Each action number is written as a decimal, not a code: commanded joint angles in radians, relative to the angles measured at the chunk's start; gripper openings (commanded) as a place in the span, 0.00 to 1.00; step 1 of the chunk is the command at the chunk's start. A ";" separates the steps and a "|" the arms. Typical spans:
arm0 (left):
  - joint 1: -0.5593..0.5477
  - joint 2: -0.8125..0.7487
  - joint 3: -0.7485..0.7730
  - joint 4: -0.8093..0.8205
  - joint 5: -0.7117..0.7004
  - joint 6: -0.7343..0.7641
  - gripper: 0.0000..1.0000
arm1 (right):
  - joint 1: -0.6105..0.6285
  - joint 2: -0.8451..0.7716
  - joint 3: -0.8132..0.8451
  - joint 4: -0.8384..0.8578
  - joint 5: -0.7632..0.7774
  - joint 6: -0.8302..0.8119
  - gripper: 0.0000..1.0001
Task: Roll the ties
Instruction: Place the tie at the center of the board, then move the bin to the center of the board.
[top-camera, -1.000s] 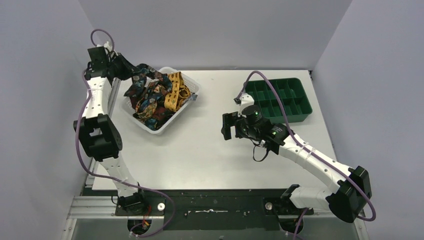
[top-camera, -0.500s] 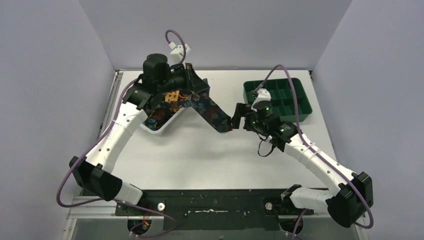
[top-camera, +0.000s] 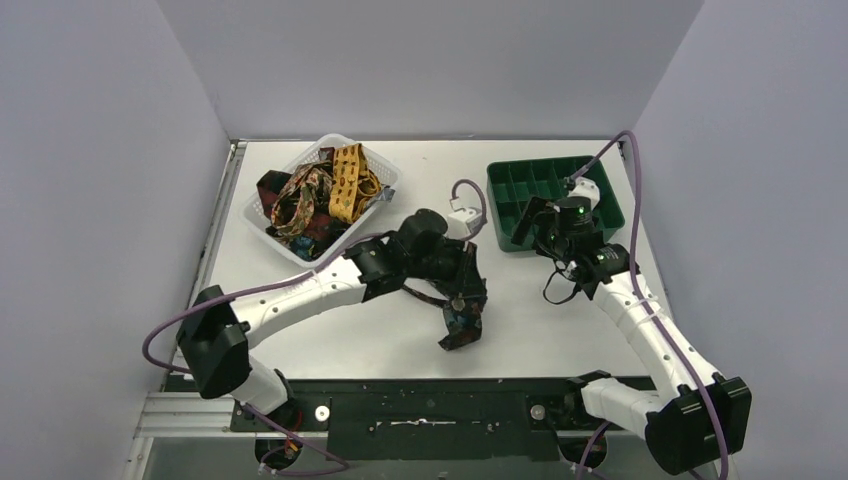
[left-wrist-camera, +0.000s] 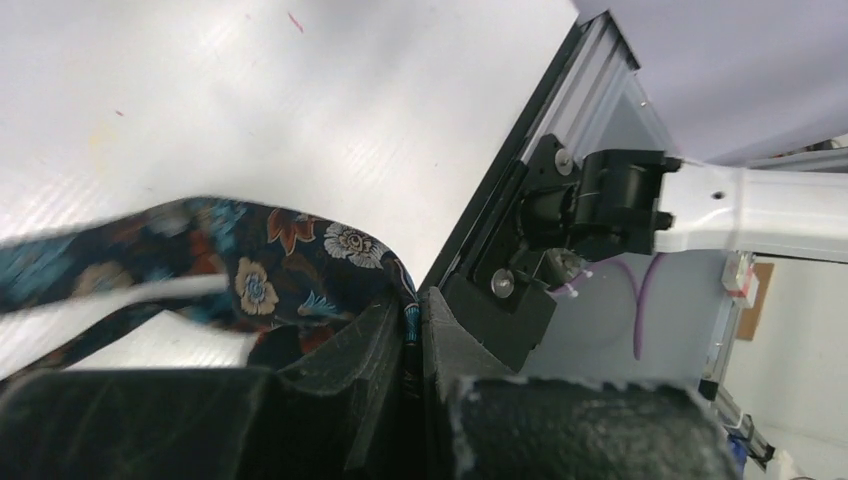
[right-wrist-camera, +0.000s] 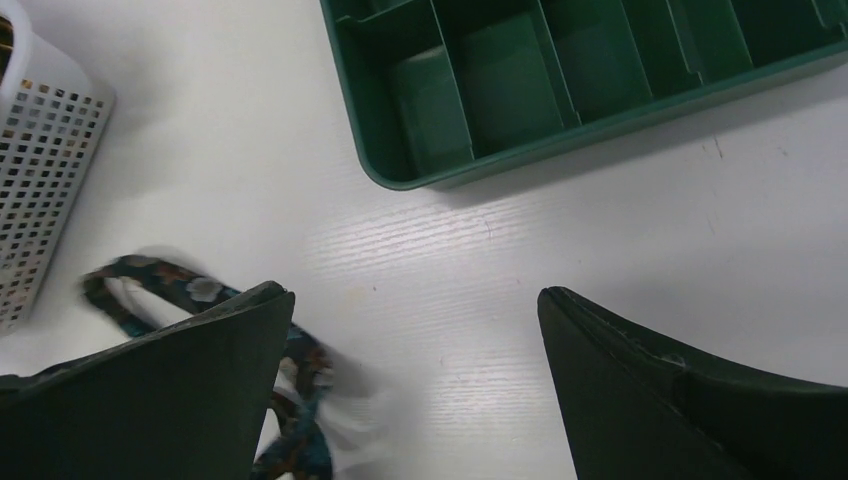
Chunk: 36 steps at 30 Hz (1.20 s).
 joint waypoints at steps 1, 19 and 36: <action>-0.064 0.045 -0.070 0.221 -0.063 -0.066 0.04 | -0.013 -0.031 -0.034 -0.028 0.004 -0.035 1.00; 0.255 -0.230 -0.434 0.106 -0.275 -0.078 0.82 | -0.002 0.056 -0.177 -0.026 -0.399 -0.077 1.00; 0.655 0.059 -0.219 0.010 -0.365 0.150 0.82 | 0.202 0.100 -0.191 -0.190 -0.249 -0.018 1.00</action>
